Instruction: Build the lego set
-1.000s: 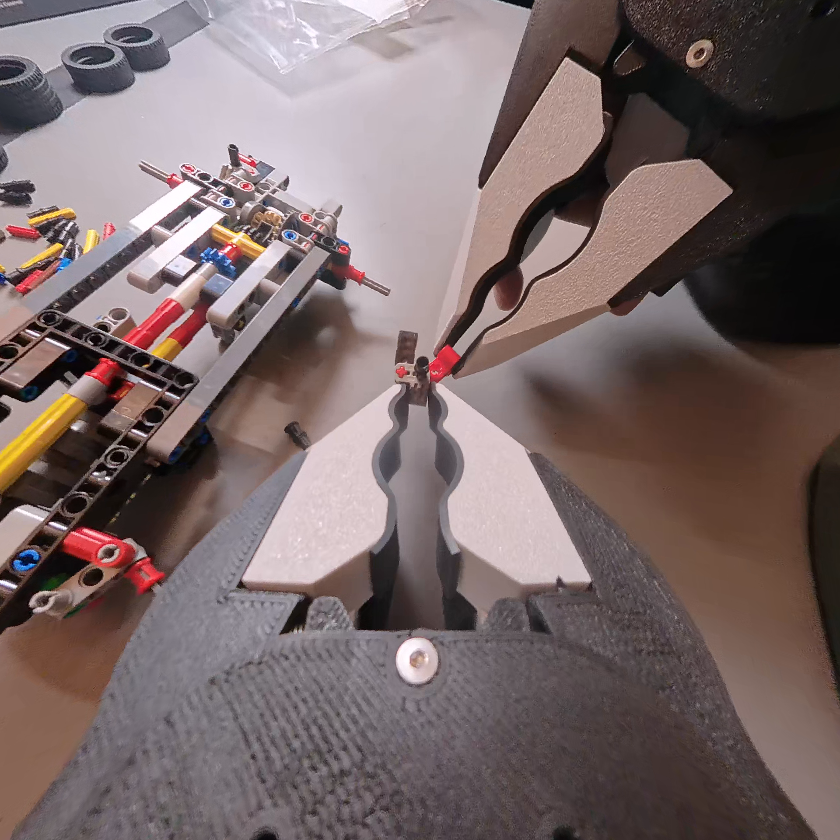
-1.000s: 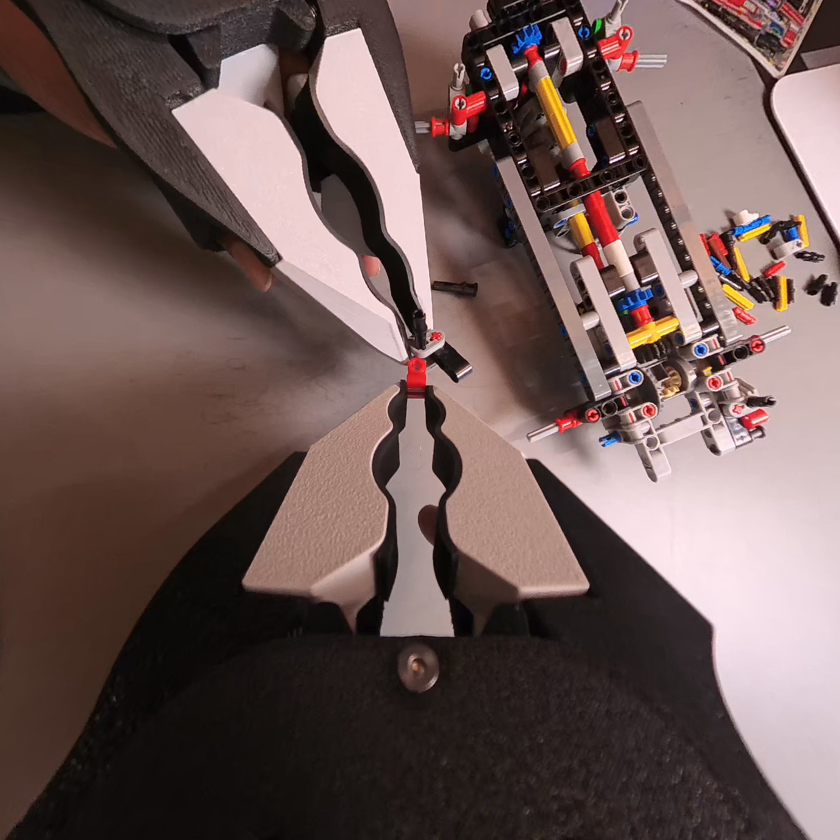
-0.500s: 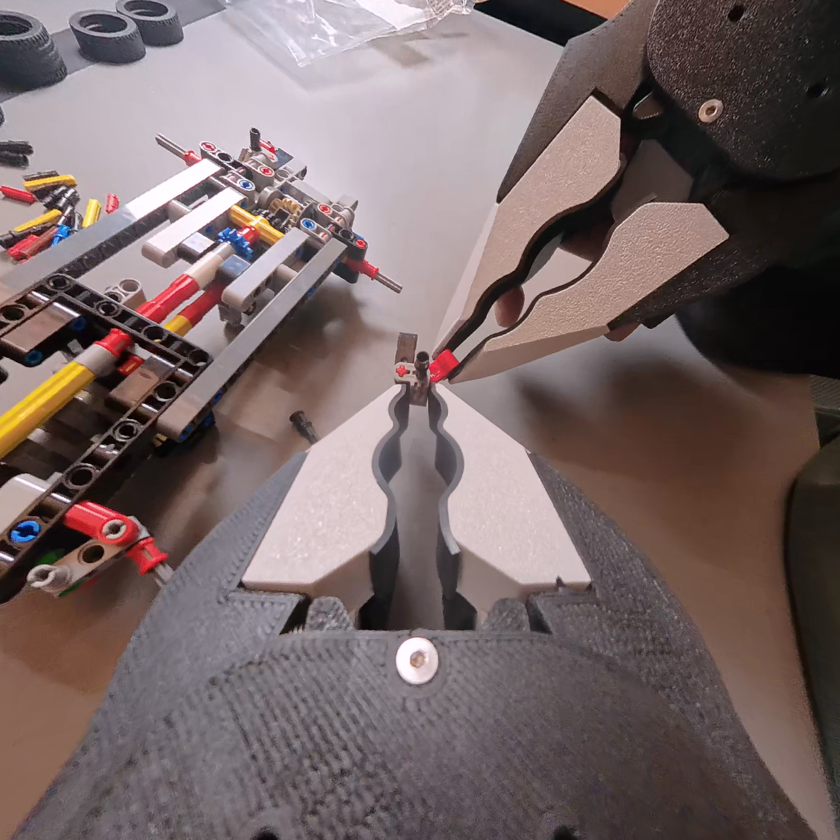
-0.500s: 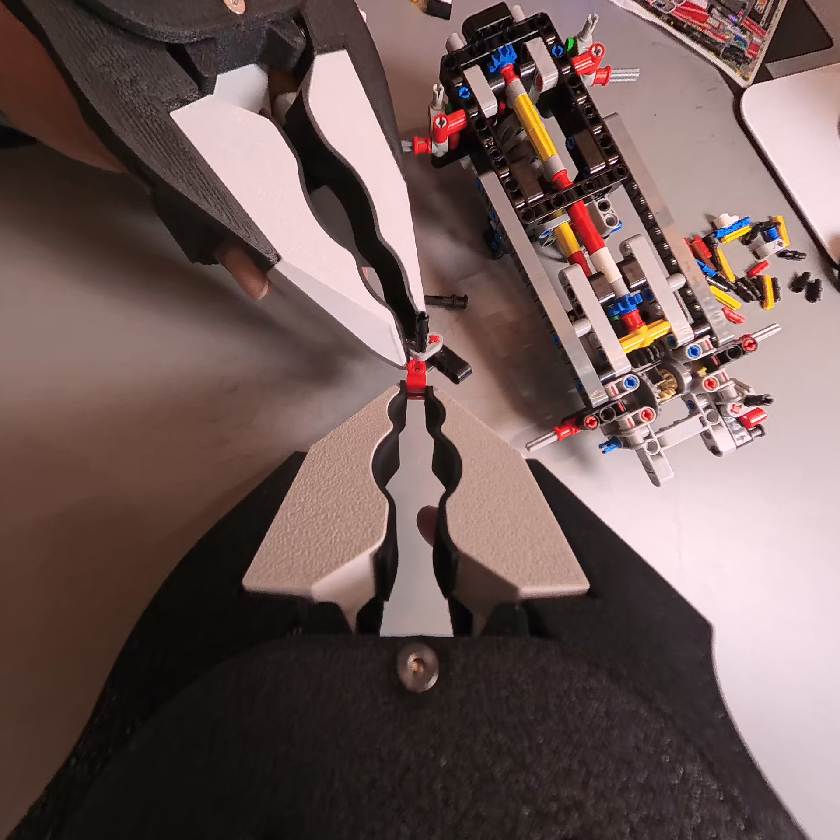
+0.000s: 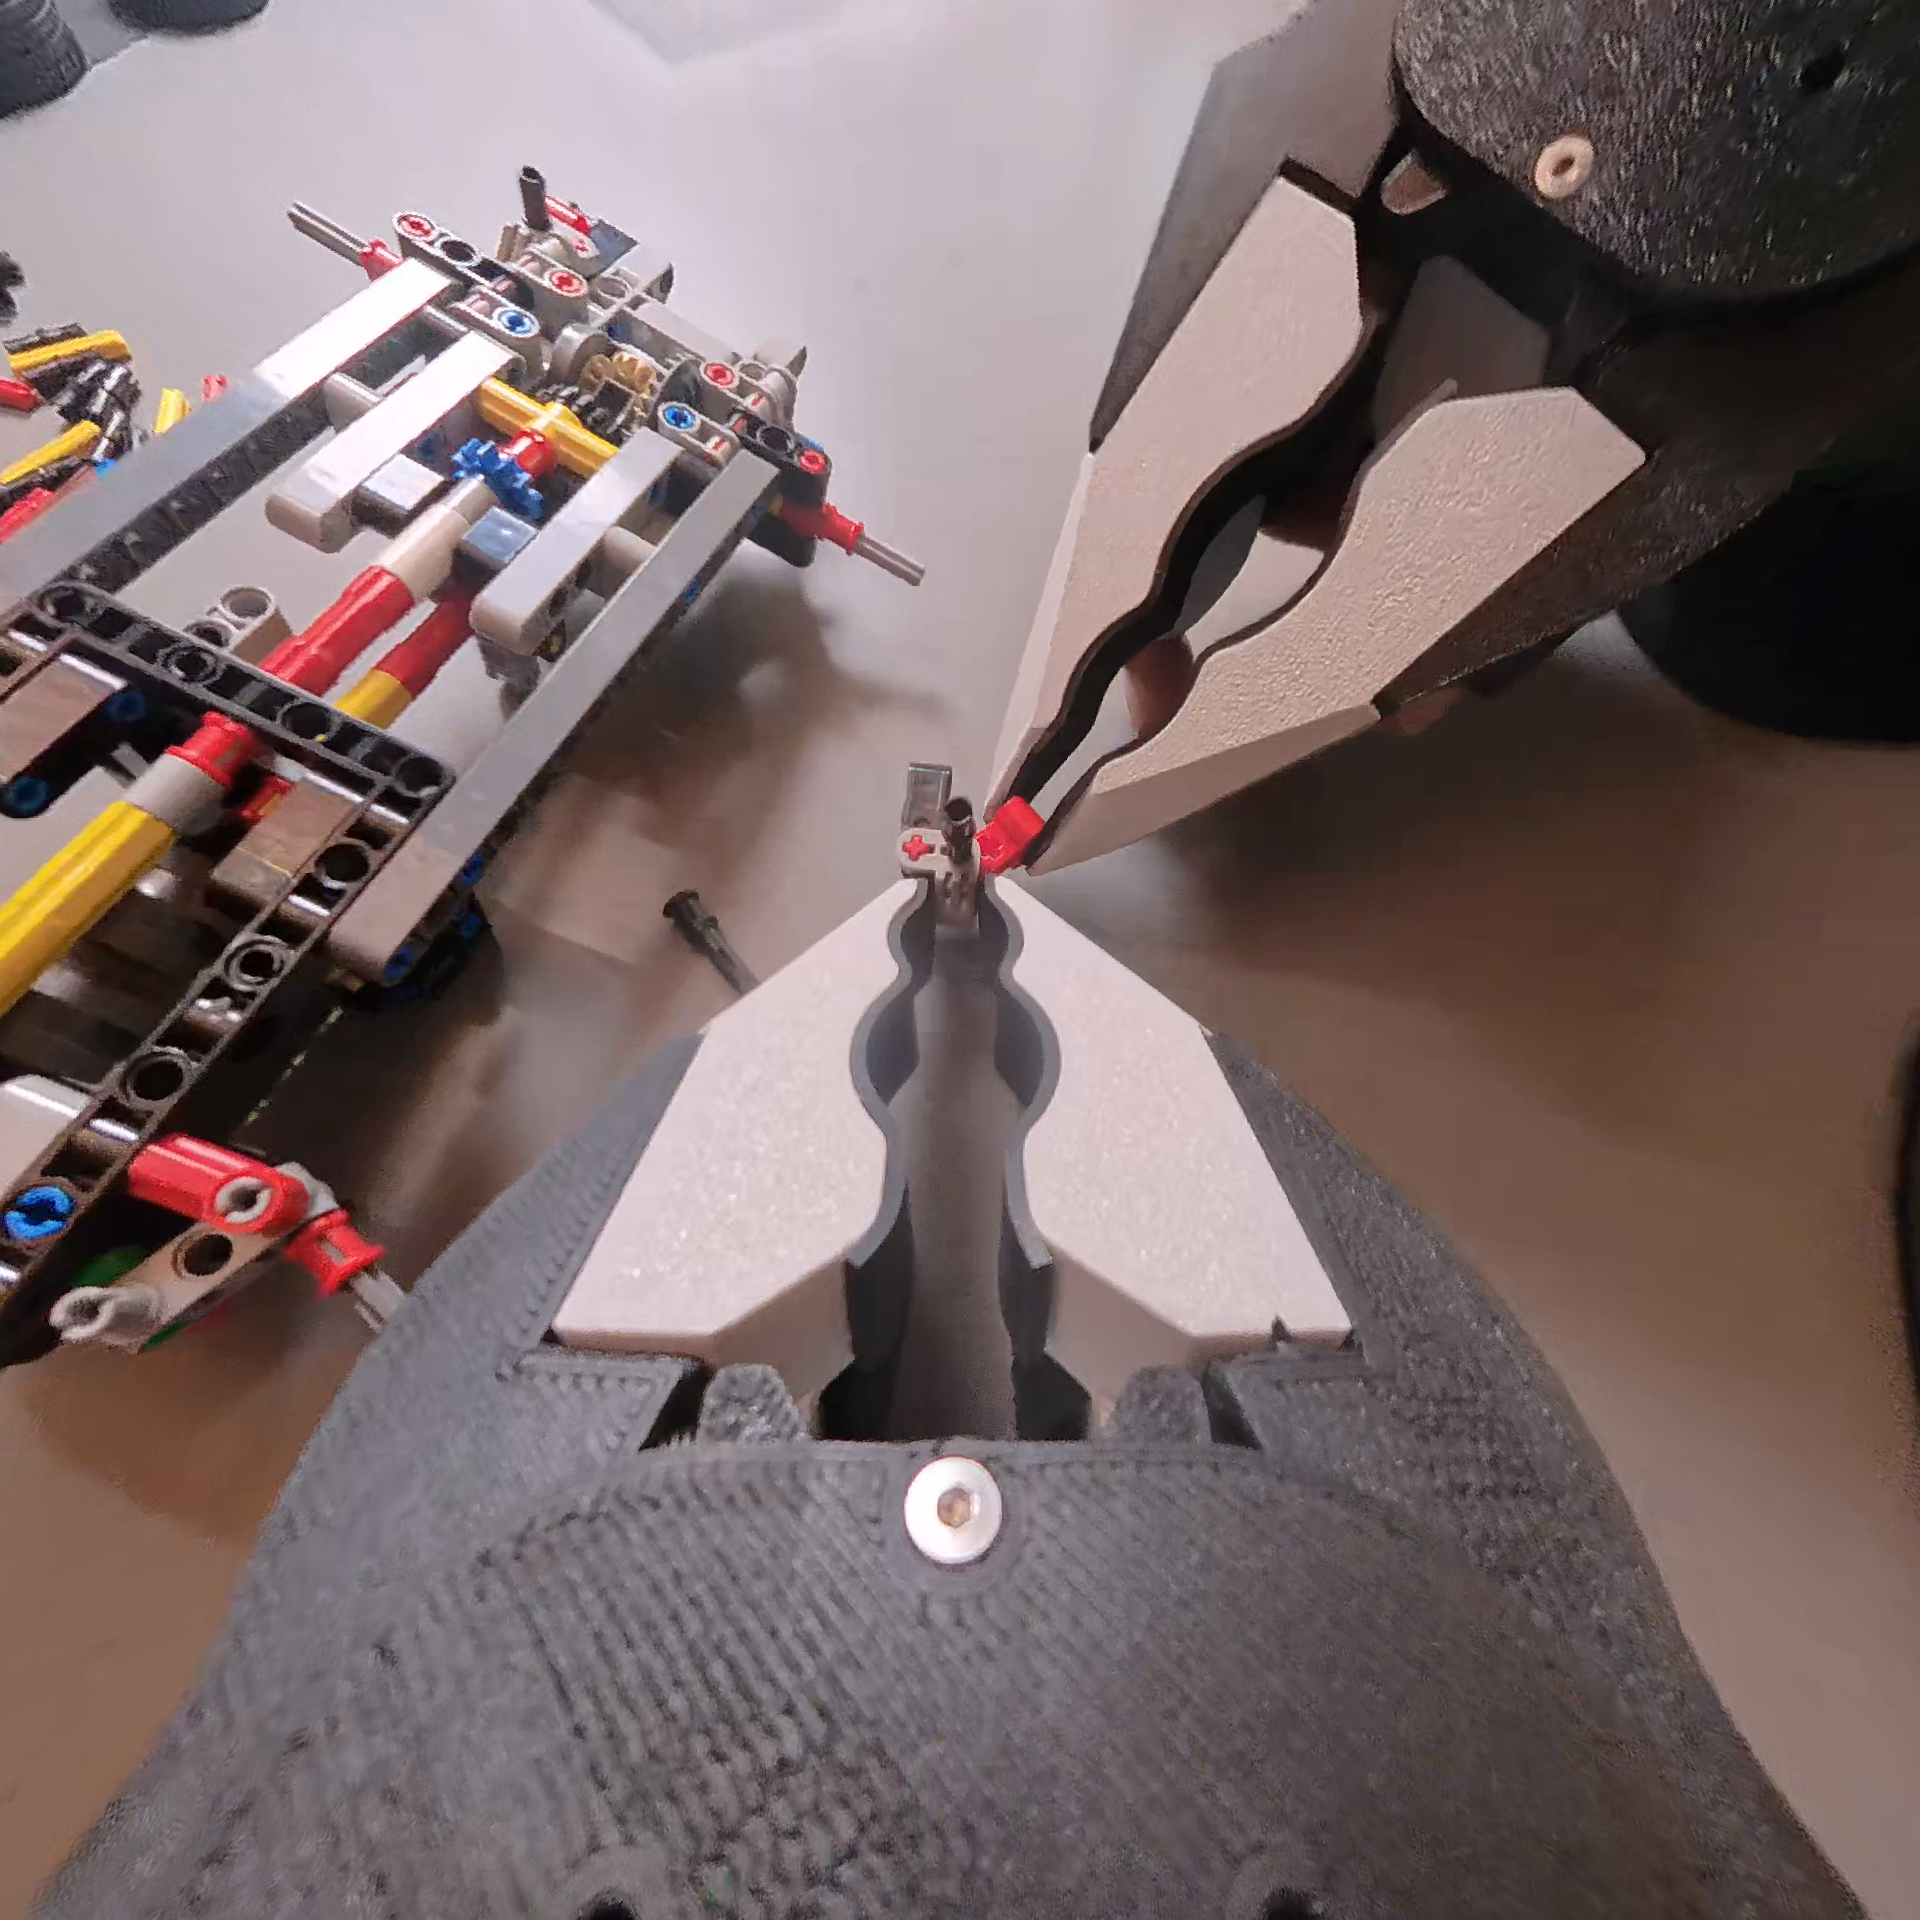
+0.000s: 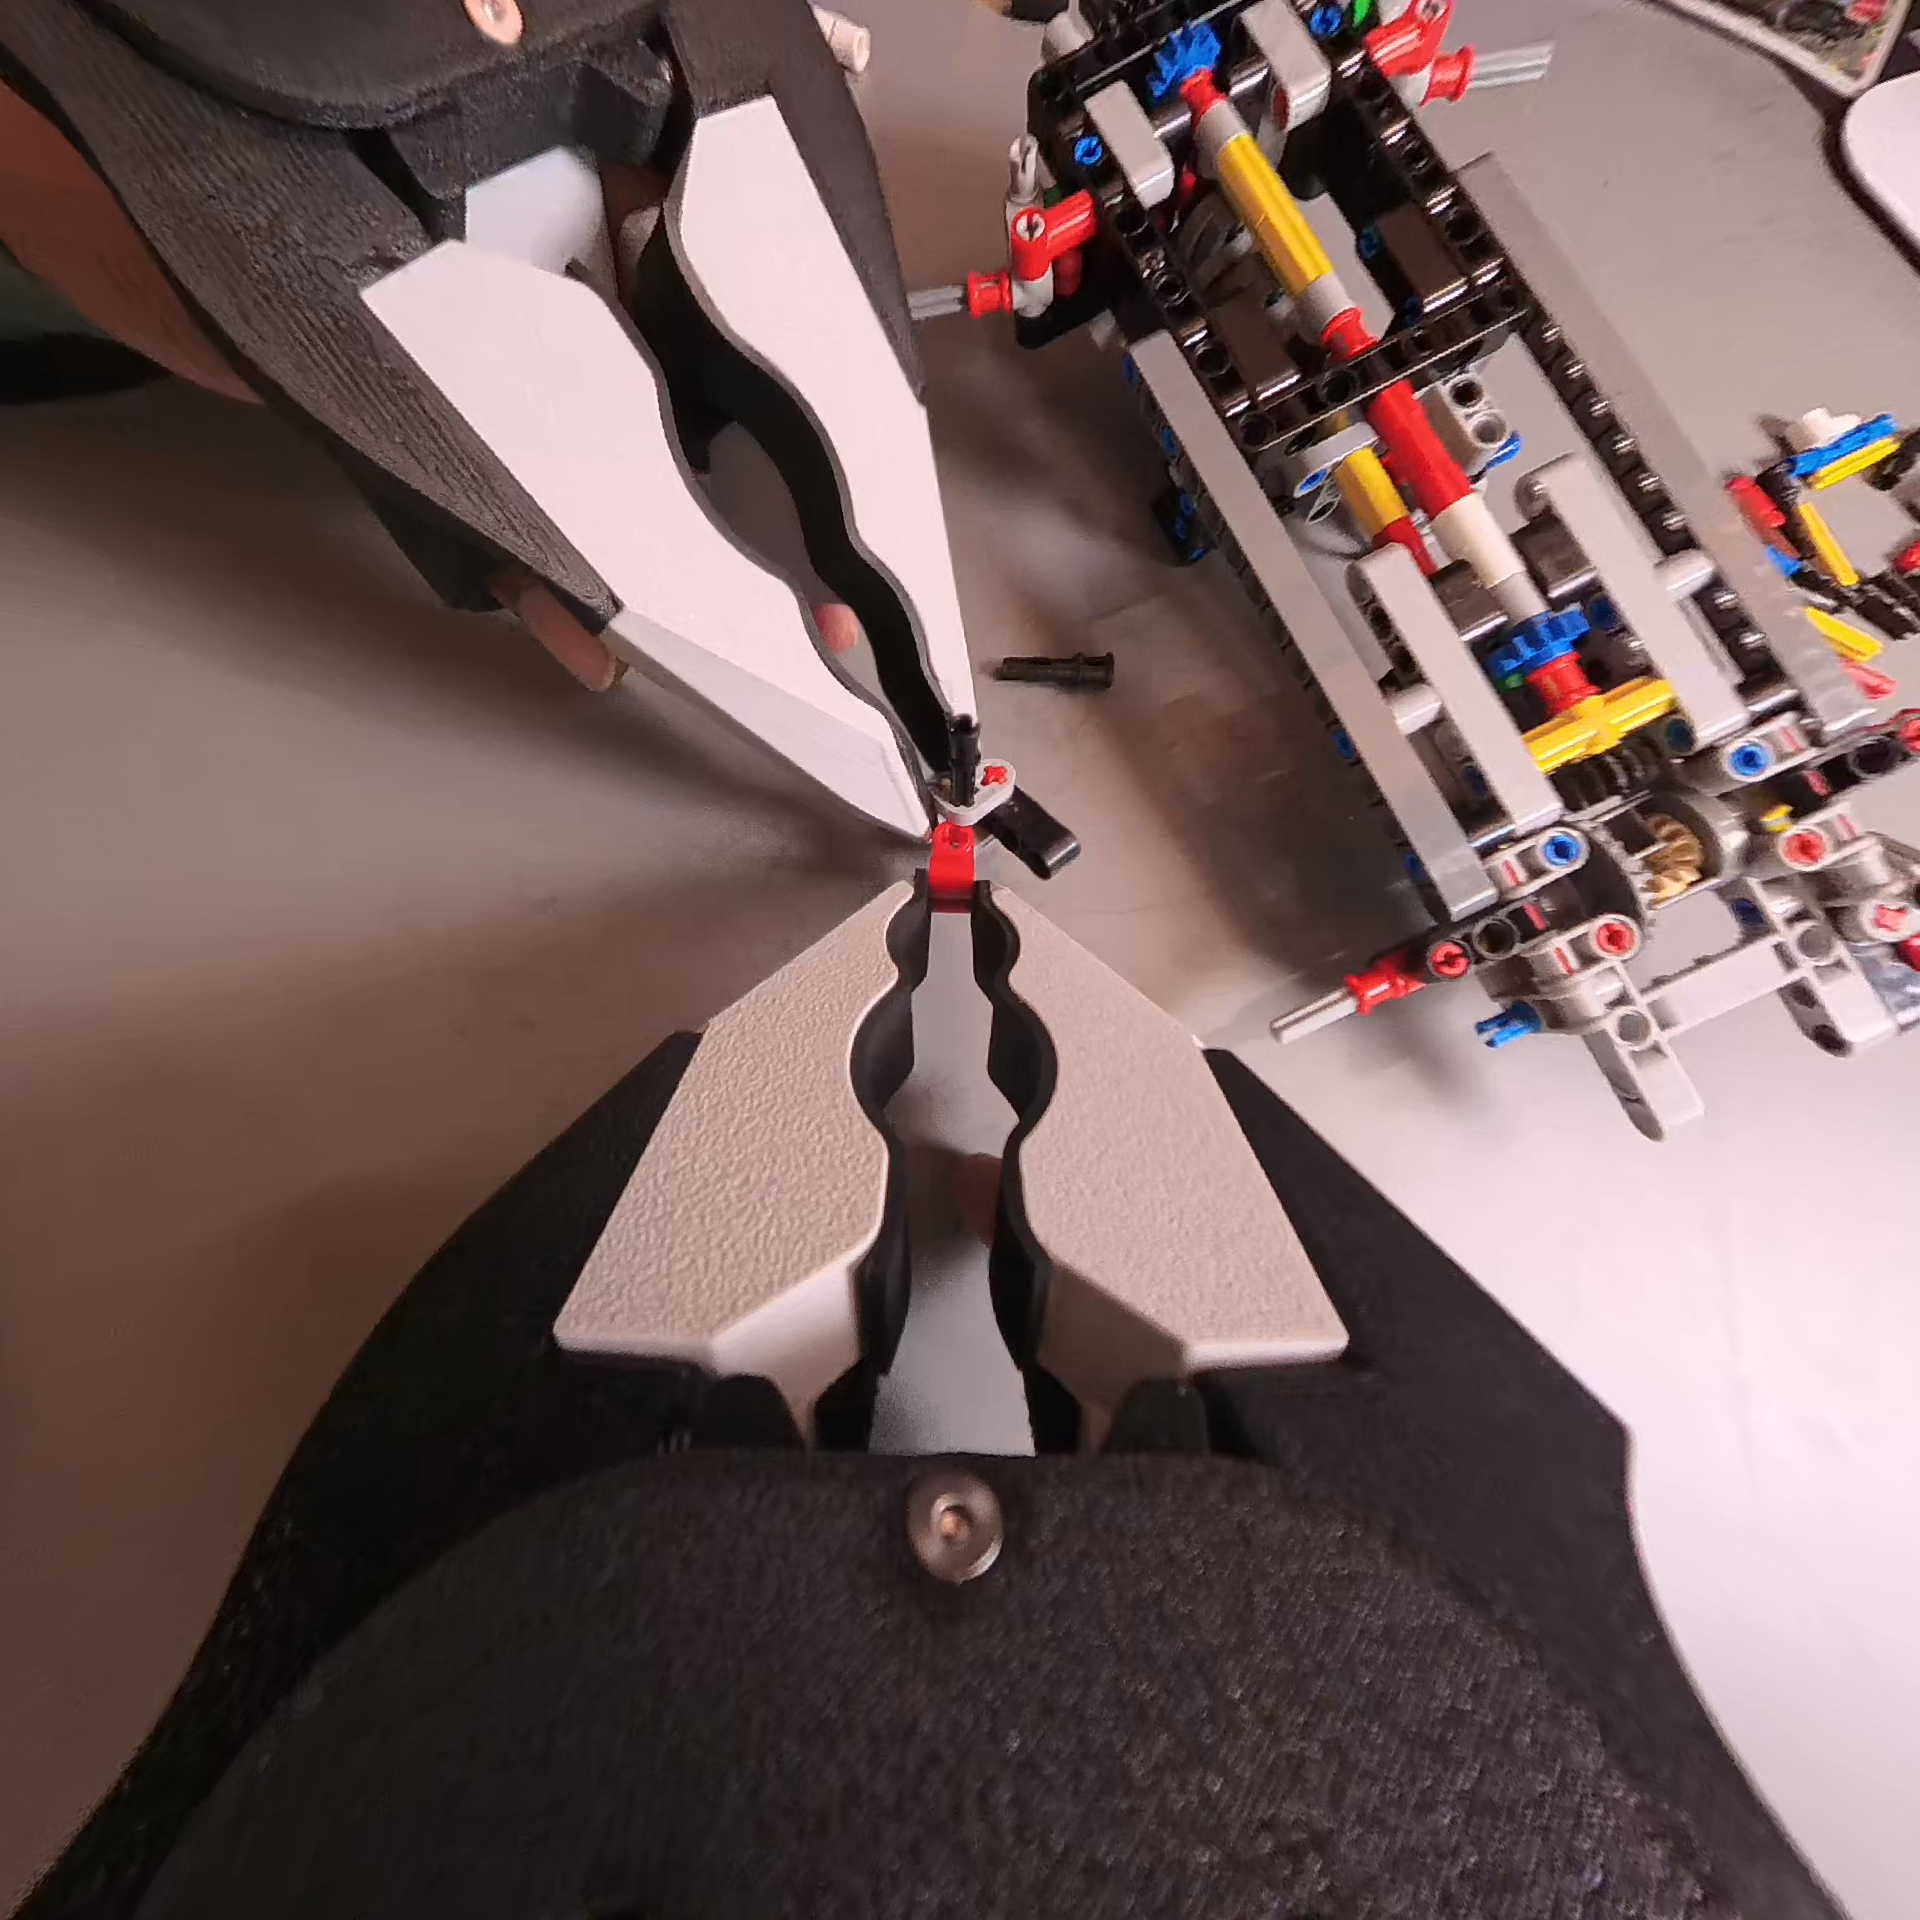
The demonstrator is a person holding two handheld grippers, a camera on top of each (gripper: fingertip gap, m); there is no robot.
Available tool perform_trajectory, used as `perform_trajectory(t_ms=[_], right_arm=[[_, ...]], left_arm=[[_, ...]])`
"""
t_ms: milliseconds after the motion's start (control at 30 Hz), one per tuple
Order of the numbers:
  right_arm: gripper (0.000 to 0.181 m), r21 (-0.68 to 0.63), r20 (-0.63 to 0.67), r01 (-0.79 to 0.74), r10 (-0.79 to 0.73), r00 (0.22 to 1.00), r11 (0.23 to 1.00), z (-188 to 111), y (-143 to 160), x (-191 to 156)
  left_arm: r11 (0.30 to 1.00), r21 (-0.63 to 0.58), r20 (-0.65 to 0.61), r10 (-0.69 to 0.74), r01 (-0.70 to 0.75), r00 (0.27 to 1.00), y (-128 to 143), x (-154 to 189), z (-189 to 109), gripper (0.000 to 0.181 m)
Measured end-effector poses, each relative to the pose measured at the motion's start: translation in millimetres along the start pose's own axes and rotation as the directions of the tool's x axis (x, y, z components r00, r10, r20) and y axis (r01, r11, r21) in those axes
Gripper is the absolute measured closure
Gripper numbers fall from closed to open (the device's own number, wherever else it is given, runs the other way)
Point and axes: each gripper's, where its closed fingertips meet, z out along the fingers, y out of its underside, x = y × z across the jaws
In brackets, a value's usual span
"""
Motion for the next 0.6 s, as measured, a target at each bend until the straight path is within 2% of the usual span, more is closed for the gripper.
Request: perform_trajectory(t_ms=[167, 500, 600], right_arm=[[0.177, -0.018, 0.011, 0.026, -0.025, 1.0, 1.0, 0, 3, -1], [0.161, -0.075, 0.02, 0.077, -0.076, 0.997, 0.994, -2, 8, -7], [0.161, -0.049, 0.031, 0.083, -0.081, 0.996, 0.995, -11, 4, -3]], left_arm=[[0.994, -0.035, 0.049, 0.108, -0.107, 0.993, 3, 1, 2, 0.174], [0.991, -0.034, 0.032, 0.128, -0.127, 0.991, 2, 7, 5, 0.175], [0.989, -0.047, 0.028, 0.142, -0.141, 0.989, 5, 7, 5, 0.175]])
